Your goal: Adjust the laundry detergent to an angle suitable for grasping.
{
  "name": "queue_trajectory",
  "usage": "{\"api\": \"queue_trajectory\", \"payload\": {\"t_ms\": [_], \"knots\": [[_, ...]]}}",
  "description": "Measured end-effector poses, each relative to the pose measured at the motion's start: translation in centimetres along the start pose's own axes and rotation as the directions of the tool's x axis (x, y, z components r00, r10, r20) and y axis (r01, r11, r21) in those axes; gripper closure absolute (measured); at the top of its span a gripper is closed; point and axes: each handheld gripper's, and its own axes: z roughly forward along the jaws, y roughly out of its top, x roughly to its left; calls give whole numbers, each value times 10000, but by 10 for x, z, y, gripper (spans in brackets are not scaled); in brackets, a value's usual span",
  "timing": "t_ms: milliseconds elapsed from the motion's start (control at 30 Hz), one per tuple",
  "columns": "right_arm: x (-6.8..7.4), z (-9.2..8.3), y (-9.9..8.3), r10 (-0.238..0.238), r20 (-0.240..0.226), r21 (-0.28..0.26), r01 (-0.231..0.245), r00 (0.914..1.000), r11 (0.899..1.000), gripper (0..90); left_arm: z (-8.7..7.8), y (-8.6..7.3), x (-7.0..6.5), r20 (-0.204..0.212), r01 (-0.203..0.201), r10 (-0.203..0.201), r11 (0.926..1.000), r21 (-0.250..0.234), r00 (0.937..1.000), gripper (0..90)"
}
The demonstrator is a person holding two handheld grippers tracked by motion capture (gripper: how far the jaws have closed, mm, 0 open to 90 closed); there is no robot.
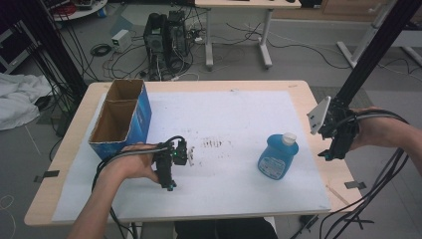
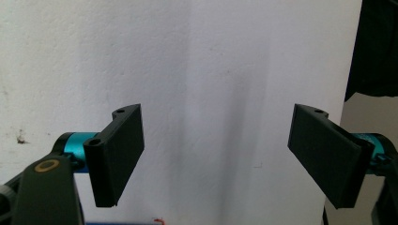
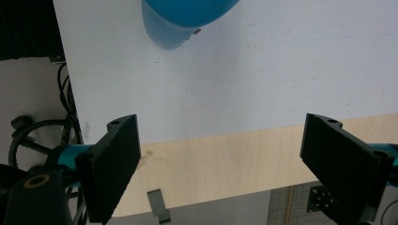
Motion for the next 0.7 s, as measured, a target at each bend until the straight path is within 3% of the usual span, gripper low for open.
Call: {"api": "queue_trajectory", "payload": {"t_ms": [567, 600, 700], "knots": [[1, -2, 2, -24, -2, -21, 24, 10000, 10000, 118, -3, -5, -2, -253, 126, -126, 9999, 10, 9996, 189], [3, -1, 3, 395, 45, -169, -395, 9992, 9991, 118, -4, -5, -3, -380, 130, -127, 9999, 84, 9992, 189], [3, -3, 3, 6, 16, -27, -6, 10000, 10000, 118, -6, -6, -5, -302, 136, -140, 9998, -107, 9994, 189]]}}
